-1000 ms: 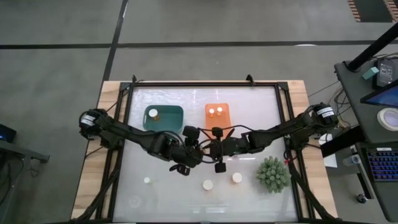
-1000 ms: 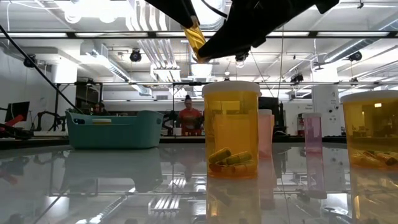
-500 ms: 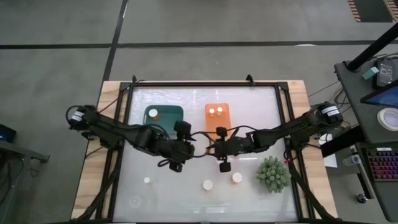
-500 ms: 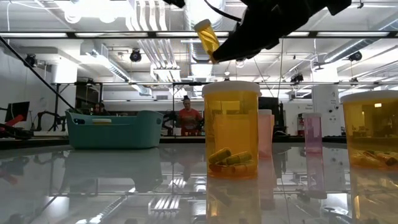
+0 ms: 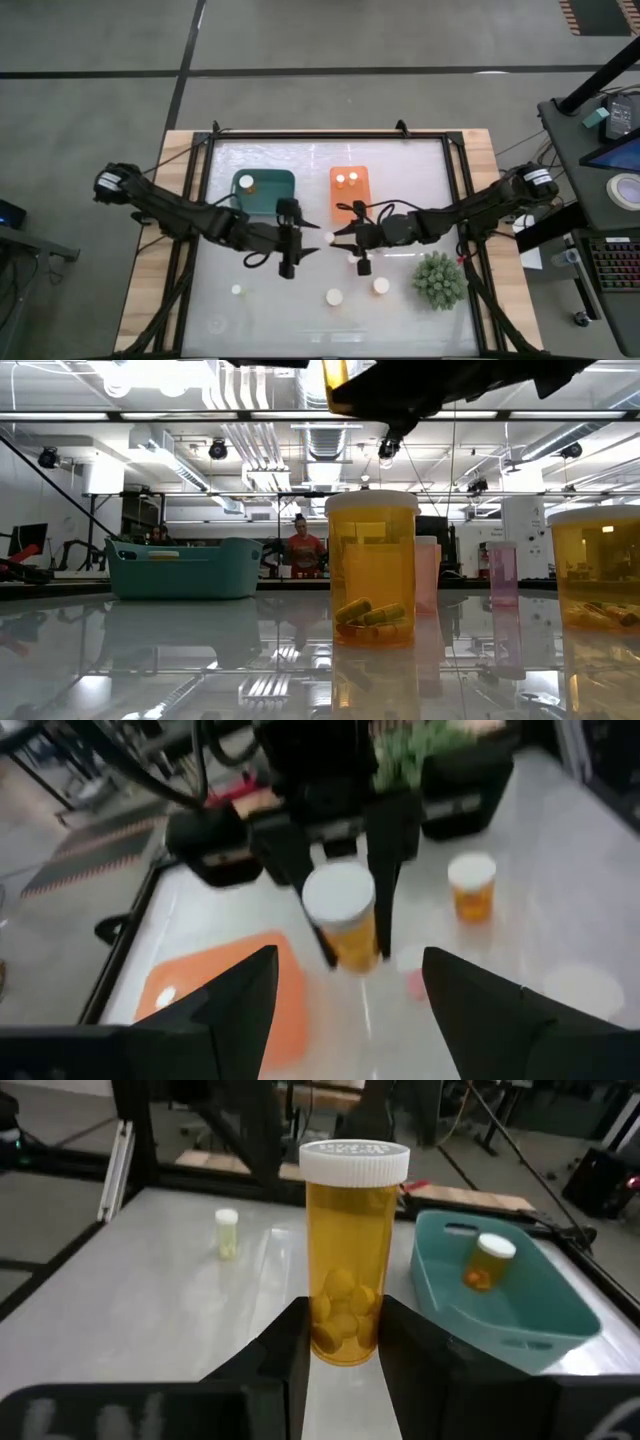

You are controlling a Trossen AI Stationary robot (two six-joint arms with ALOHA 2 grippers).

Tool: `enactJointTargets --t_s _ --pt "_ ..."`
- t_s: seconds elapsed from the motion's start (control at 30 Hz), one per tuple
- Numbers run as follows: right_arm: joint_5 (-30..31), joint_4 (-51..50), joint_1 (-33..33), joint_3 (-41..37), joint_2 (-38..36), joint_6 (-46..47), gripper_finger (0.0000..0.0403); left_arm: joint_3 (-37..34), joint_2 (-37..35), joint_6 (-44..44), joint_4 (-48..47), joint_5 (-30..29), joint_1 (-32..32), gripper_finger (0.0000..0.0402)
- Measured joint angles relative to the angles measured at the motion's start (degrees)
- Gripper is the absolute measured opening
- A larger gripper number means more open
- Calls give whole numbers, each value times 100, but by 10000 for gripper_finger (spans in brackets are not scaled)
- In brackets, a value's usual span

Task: Pick and place medicine bottles into bin by pill shape (circle, oval)
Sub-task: Put the small orange pill bottle into the orange bin

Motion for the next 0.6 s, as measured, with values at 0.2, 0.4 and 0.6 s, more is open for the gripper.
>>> enactJointTargets --t_s 0.2,0.4,0.6 --pt "0 130 0 0 -5 -67 97 -700 -9 -3 1491 76 2 233" --pt "2 259 0 0 2 -66 97 -1221 153 4 2979 189 71 233" --pt "4 442 0 0 3 1 98 -1314 403 0 3281 199 173 233"
